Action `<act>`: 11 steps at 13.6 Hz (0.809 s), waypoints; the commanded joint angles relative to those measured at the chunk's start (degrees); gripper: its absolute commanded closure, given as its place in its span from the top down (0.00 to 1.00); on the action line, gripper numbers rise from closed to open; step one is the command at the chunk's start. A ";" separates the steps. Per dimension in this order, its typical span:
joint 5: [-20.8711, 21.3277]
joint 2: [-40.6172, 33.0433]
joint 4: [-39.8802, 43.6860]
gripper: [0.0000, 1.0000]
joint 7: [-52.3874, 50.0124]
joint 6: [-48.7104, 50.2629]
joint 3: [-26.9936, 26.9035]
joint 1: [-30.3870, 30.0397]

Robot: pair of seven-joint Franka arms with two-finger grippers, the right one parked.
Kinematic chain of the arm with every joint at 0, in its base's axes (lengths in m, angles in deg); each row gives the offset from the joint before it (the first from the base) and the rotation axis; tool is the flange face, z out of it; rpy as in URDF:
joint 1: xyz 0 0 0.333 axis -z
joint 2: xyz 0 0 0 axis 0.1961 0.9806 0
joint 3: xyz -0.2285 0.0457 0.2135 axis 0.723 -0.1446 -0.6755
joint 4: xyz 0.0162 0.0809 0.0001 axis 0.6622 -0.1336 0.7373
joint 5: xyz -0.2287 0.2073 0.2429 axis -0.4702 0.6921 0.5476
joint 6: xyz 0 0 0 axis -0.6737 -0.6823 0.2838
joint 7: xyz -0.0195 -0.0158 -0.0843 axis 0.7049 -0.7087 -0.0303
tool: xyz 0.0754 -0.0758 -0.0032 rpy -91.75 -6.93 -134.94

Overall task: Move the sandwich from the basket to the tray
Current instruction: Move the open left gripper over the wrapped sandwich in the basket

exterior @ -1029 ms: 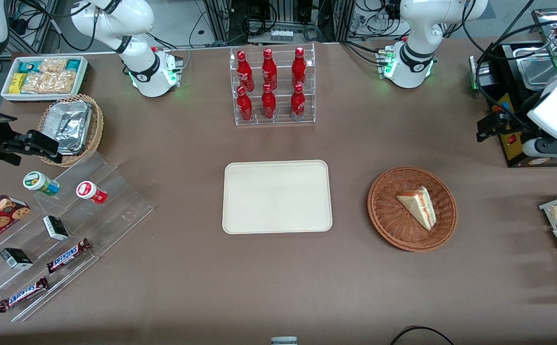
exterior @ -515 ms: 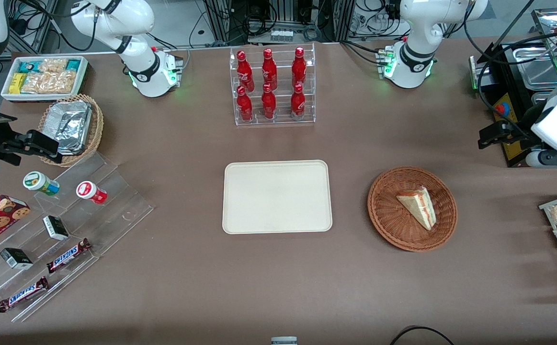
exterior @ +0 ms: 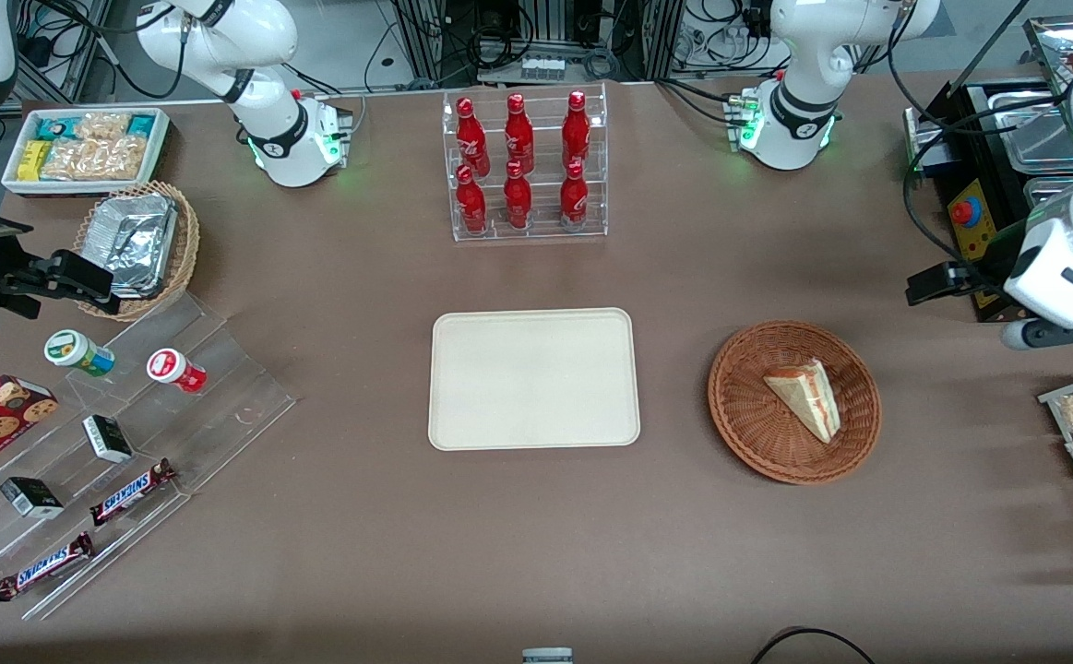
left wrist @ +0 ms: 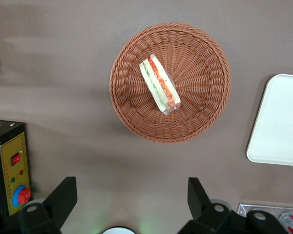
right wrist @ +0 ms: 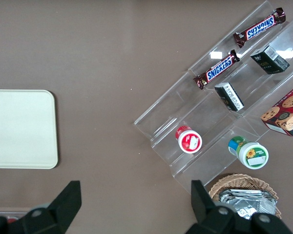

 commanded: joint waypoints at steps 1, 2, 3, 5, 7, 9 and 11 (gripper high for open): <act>-0.20 -1.32 -4.66 1.00 -0.93 -4.42 0.36 -0.43; -0.38 -1.41 -6.07 1.00 -0.93 -6.00 0.36 -0.43; -0.64 -1.50 -7.21 1.00 -1.19 -7.24 0.36 -0.43; -0.73 -1.50 -9.15 1.00 -1.72 -9.61 0.27 -0.43; -0.73 -1.07 -10.47 1.00 -1.99 -11.45 0.27 -0.43; -0.73 -0.71 -12.75 1.00 -2.25 -14.61 0.27 -0.43; -0.64 -0.19 -14.51 1.00 -5.66 -17.60 0.45 -0.25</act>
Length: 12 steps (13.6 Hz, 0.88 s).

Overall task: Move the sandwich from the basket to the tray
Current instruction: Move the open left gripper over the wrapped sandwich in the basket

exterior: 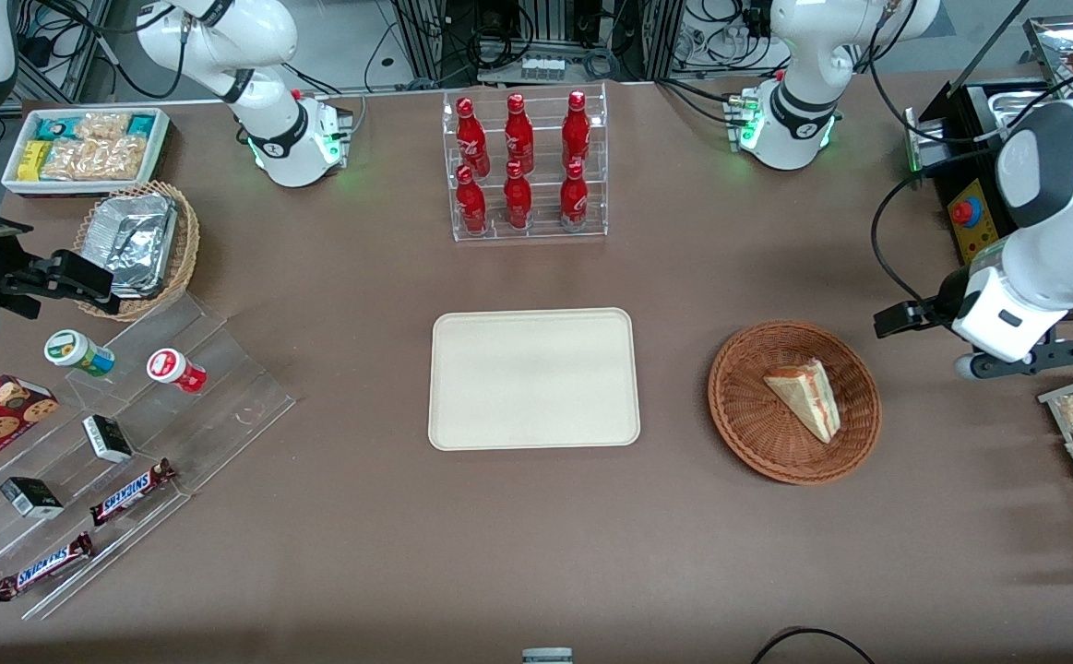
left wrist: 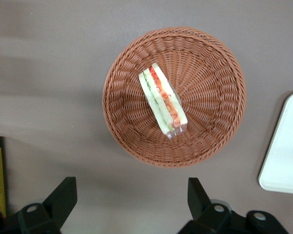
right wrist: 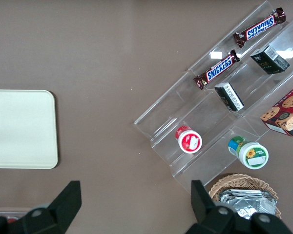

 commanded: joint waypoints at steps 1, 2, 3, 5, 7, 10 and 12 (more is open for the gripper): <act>-0.55 -0.15 -2.60 1.00 -3.85 -3.88 0.53 -0.16; -0.64 0.81 -2.52 1.00 -4.03 -4.07 0.62 -0.08; -0.64 1.52 -2.52 1.00 -4.12 -4.33 0.62 0.01; -0.73 2.75 -2.52 1.00 -7.00 -6.25 0.71 0.28; -0.64 4.15 -2.52 1.00 -10.96 -7.66 2.10 0.45; 0.06 4.86 -2.87 1.00 -13.61 -9.16 3.25 0.80; 0.24 4.25 -5.49 1.00 -13.88 -12.13 3.34 0.98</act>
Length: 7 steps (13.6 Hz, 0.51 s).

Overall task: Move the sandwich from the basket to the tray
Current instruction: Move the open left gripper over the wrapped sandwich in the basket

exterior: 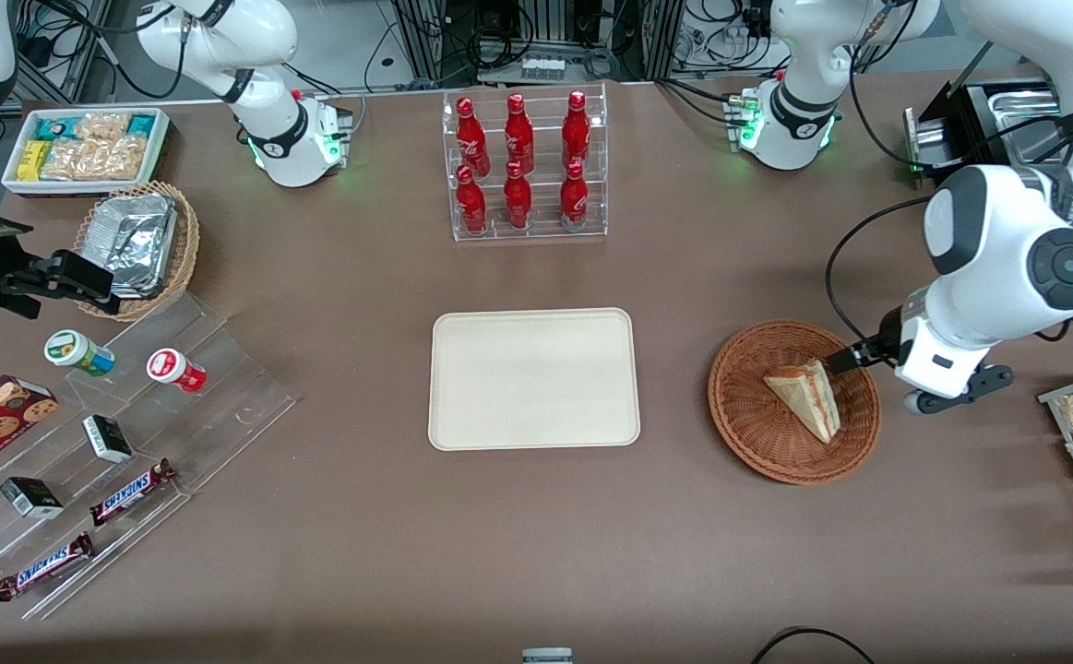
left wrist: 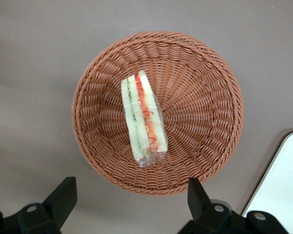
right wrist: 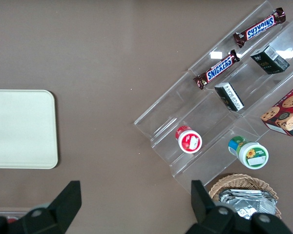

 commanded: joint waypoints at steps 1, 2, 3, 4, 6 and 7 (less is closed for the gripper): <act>0.50 -1.81 -5.09 1.00 -2.19 -6.10 0.05 0.45; 0.50 -2.52 -7.81 1.00 -3.67 -10.14 0.05 1.14; 0.50 -2.52 -9.49 1.00 -5.25 -12.96 0.05 1.50; 0.58 -2.52 -10.64 1.00 -5.79 -14.99 0.05 1.59; 0.58 -2.52 -12.57 1.00 -5.89 -18.25 0.05 1.77; 0.58 -2.61 -13.80 1.00 -6.41 -20.18 0.05 1.77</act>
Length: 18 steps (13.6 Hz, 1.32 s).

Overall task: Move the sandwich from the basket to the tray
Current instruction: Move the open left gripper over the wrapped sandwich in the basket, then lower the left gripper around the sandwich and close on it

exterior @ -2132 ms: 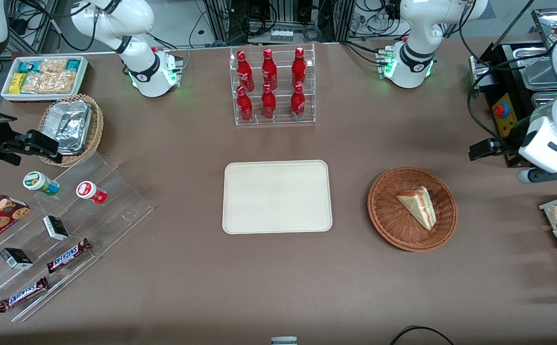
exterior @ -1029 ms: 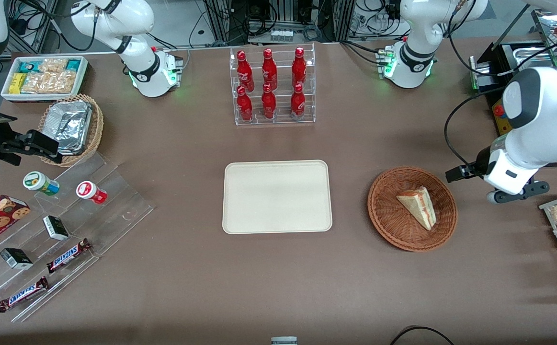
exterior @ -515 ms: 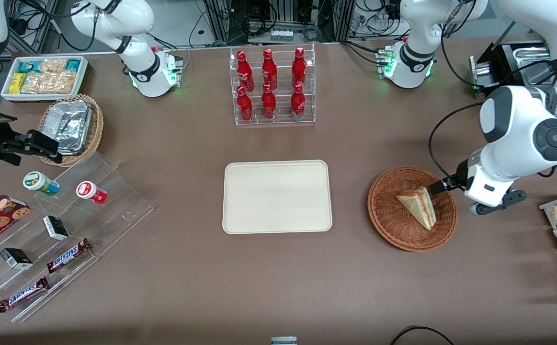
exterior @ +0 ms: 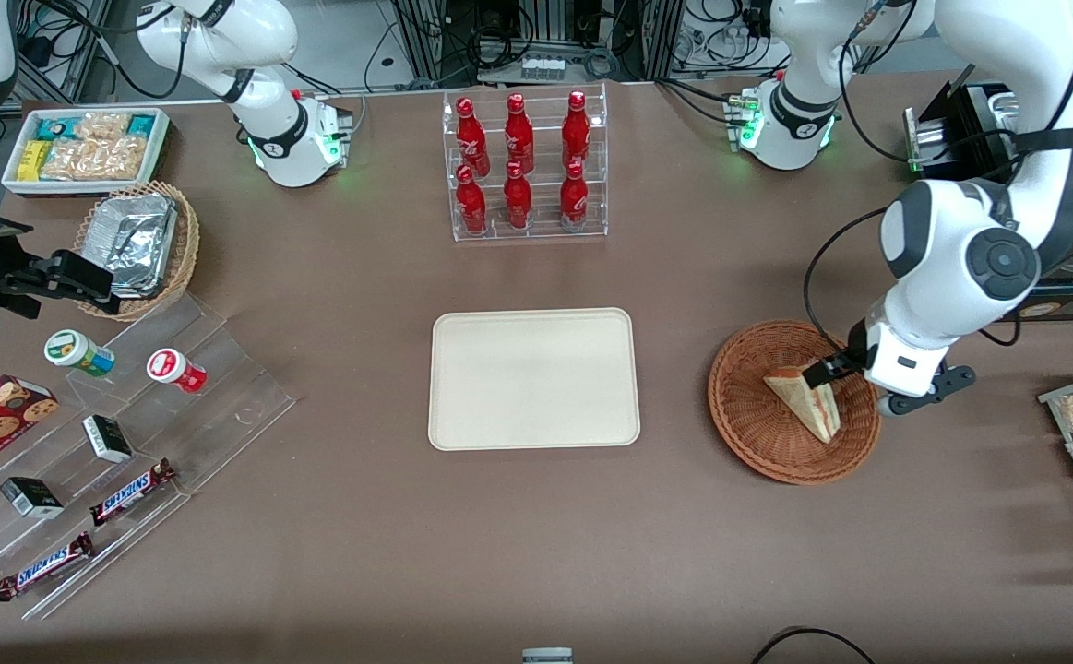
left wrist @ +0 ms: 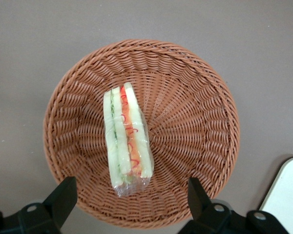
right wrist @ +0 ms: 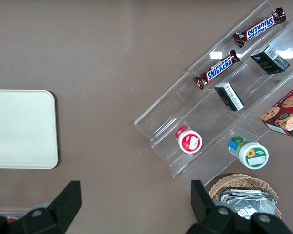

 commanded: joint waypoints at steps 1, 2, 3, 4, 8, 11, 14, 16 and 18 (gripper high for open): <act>0.58 -2.32 -4.68 1.00 -3.16 -5.47 -0.08 0.46; 0.58 -2.32 -5.82 1.00 -4.04 -7.75 -0.08 0.46; 0.58 -2.23 -6.70 1.00 -4.23 -9.17 0.00 0.55; 0.58 -2.14 -6.88 1.00 -4.32 -9.62 -0.08 0.55; 0.58 -1.70 -7.50 1.00 -7.21 -10.85 0.00 0.55; 0.67 -0.74 -7.68 1.00 -9.23 -10.94 0.01 0.55; 0.58 1.10 -7.50 1.00 -9.94 -11.03 0.09 1.16; 0.58 2.42 -7.33 1.00 -9.94 -11.12 0.09 1.25; 0.58 3.39 -7.15 1.00 -9.94 -11.64 0.09 1.25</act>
